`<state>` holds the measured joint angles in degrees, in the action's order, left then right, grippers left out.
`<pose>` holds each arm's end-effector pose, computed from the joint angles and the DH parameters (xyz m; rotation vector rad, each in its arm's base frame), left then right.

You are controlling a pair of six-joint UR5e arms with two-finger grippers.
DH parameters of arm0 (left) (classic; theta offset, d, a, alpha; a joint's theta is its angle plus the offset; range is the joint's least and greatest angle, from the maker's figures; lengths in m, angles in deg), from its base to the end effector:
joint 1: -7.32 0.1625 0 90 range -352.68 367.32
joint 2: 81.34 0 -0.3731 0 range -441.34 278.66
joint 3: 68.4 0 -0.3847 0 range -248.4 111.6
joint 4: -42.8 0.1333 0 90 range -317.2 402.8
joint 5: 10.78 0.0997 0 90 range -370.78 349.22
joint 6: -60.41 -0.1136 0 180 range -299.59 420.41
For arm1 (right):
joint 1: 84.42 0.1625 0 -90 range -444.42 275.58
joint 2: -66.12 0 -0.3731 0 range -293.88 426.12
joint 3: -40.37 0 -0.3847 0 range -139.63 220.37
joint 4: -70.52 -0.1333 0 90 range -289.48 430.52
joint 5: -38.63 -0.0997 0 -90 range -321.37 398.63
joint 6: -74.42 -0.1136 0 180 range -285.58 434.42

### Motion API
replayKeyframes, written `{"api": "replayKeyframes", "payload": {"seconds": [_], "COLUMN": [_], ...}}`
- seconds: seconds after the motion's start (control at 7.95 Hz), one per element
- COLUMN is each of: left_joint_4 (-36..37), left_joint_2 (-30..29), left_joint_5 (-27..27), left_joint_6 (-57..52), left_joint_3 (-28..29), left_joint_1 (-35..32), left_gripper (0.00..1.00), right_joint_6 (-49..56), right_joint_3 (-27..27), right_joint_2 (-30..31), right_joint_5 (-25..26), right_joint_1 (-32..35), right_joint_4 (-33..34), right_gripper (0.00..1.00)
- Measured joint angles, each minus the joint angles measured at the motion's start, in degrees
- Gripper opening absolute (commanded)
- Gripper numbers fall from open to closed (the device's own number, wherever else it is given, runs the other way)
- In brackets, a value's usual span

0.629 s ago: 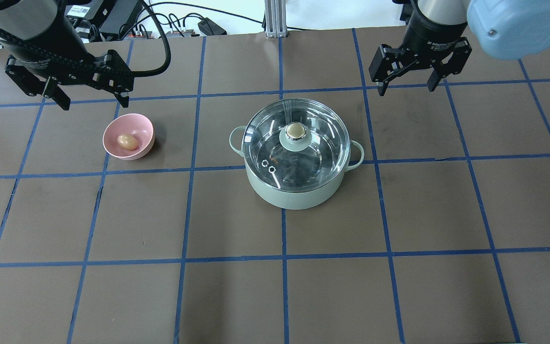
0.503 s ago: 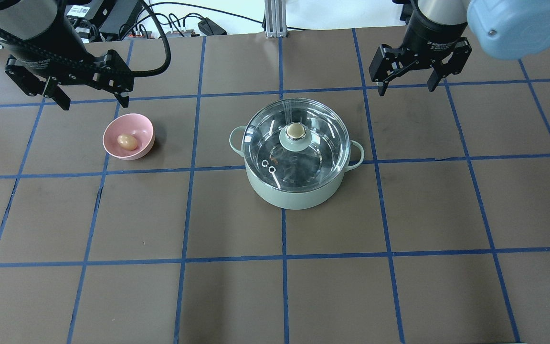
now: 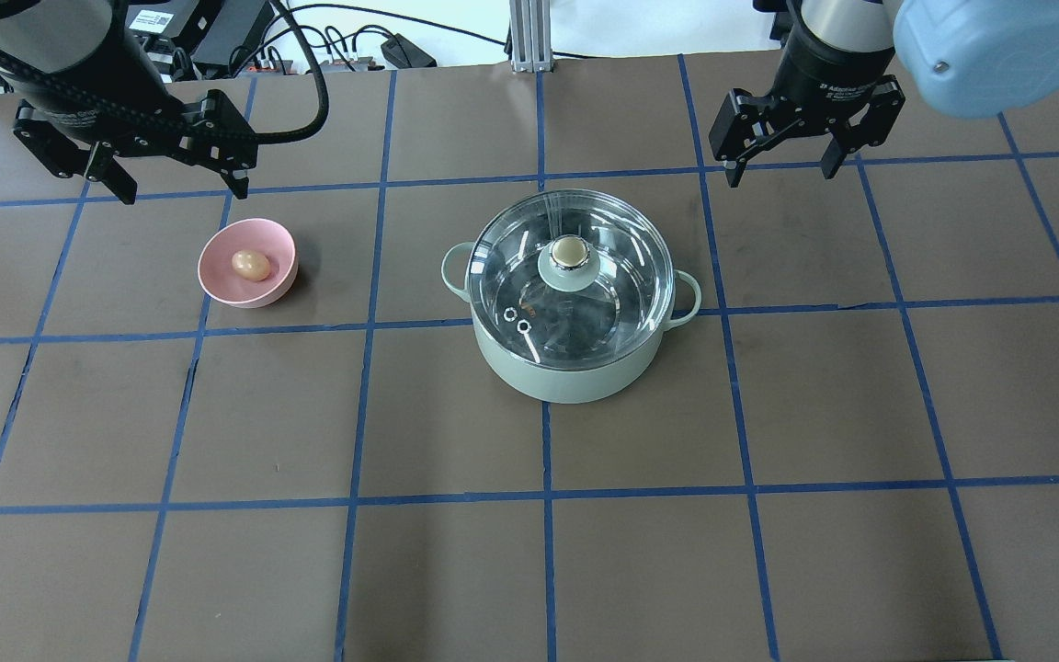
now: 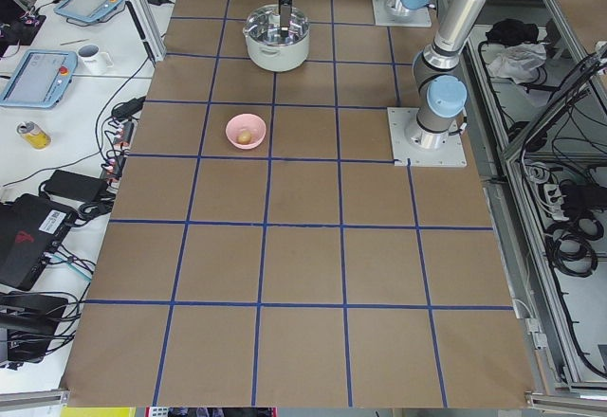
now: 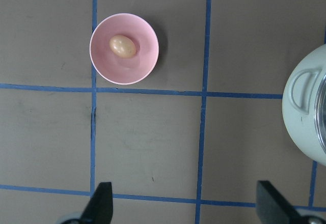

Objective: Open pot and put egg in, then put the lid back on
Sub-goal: 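Move the right gripper toward the lid knob while the left nears the bowl, then grasp the lid knob with the right gripper while the left lowers over the egg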

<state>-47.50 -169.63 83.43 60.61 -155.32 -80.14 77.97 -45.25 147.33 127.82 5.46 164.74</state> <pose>-0.1035 -0.4856 0.4624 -0.0777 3.0633 -0.1178 0.1338 -0.5402 0.3877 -0.0936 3.1260 0.0045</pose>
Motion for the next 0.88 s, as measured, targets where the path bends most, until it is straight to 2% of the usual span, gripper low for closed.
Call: {"api": "replayKeyframes", "payload": {"seconds": [0.25,0.5,0.63,0.88], "left_joint_4": [2.77,4.91,7.53,10.98], "left_joint_2": [-1.82,-5.27,-7.48,-11.22], "left_joint_5": [0.14,-0.24,-0.33,-0.14], "left_joint_6": [0.64,1.64,5.57,22.14], "left_joint_3": [-0.08,-0.64,-0.88,-1.1], "left_joint_1": [2.28,6.79,7.63,8.05], "left_gripper": [1.0,1.0,1.0,1.0], "right_joint_6": [-4.25,-13.03,-17.81,-22.59], "right_joint_3": [0.36,0.72,0.81,0.79], "right_joint_2": [-0.57,-2.1,-3.36,-6.04], "right_joint_5": [-0.58,-0.77,-0.79,-0.36], "right_joint_1": [1.18,6.2,9.23,14.64], "right_joint_4": [1.71,4.59,6.98,11.51], "right_gripper": [1.0,1.0,1.0,1.0]}}
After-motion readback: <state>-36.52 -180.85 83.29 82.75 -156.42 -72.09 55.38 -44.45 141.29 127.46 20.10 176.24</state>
